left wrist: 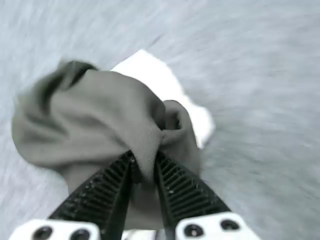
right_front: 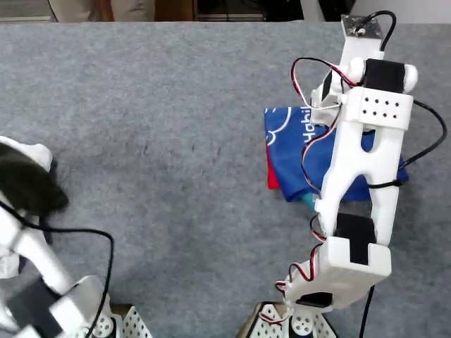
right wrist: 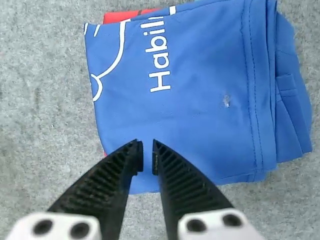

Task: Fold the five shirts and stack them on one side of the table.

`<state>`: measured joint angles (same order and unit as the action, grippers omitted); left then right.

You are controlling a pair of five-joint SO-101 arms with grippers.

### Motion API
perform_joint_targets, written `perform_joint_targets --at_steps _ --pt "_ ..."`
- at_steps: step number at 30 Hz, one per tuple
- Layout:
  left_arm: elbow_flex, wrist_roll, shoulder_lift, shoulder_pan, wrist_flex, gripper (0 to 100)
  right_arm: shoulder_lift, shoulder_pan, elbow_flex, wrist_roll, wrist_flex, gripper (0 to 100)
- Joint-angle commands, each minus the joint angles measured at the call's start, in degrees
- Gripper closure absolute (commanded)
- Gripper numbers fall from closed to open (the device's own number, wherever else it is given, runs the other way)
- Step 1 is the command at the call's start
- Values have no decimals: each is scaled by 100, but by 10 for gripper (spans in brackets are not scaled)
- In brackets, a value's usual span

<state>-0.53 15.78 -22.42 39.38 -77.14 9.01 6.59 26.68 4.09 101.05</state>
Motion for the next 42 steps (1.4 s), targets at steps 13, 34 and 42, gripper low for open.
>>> perform_joint_targets --at_steps 13,34,42 --pt "-1196 -387 -2677 -5890 -1538 962 -374 -110 22 -580 132 943" --pt "-3798 -809 -2686 -114 -642 696 1534 -3108 -611 -659 -1371 829" --pt "-5020 -369 -2686 571 193 696 4462 -3204 1719 -299 -1125 839"
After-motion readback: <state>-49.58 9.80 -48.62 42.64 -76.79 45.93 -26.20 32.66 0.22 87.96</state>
